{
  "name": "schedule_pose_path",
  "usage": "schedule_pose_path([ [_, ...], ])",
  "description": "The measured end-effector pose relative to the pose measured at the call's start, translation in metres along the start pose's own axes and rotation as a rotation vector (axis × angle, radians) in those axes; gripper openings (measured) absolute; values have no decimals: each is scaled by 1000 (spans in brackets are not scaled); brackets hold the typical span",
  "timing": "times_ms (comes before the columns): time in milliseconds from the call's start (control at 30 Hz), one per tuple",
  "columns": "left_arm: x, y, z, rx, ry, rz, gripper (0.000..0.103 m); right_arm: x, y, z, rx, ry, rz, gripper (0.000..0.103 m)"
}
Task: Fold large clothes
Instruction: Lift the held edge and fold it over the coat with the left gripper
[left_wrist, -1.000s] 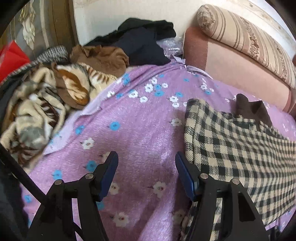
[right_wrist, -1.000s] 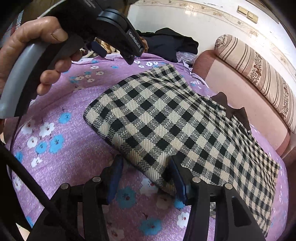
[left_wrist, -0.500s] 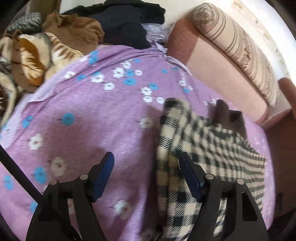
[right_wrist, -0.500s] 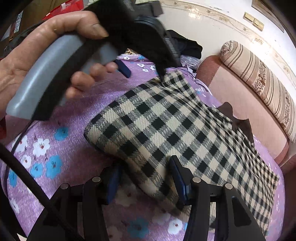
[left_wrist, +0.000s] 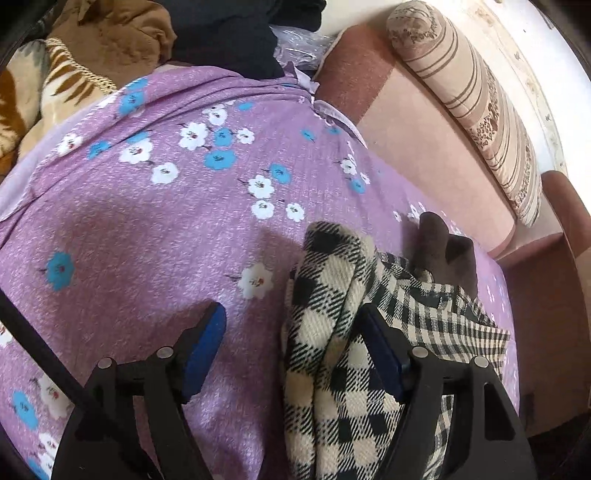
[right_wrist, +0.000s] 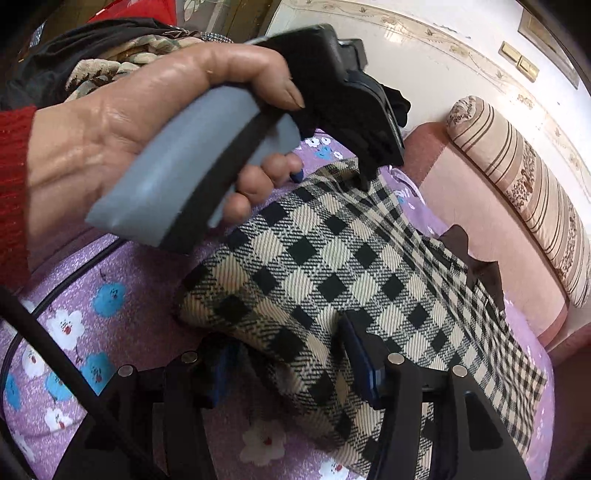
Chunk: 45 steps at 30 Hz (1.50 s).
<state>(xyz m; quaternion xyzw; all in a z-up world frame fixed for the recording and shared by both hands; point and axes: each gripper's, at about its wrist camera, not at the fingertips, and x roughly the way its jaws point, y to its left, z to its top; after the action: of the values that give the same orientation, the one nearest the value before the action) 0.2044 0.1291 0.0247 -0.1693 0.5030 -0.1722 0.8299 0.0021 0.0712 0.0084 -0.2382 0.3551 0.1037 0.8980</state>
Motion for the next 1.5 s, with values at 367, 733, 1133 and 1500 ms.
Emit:
schedule_pose_path([
  [367, -4, -24, -5, 51, 62, -102, 10, -12, 1, 2, -5, -57, 3, 9],
  [733, -37, -77, 7, 65, 11, -82, 9, -63, -52, -6, 156, -155, 33, 8],
  [1133, -12, -225, -4, 251, 50, -68, 9, -100, -140, -45, 325, -172, -18, 7],
  [1500, 41, -349, -42, 424, 115, -18, 9, -118, -221, -109, 482, -121, -71, 6],
])
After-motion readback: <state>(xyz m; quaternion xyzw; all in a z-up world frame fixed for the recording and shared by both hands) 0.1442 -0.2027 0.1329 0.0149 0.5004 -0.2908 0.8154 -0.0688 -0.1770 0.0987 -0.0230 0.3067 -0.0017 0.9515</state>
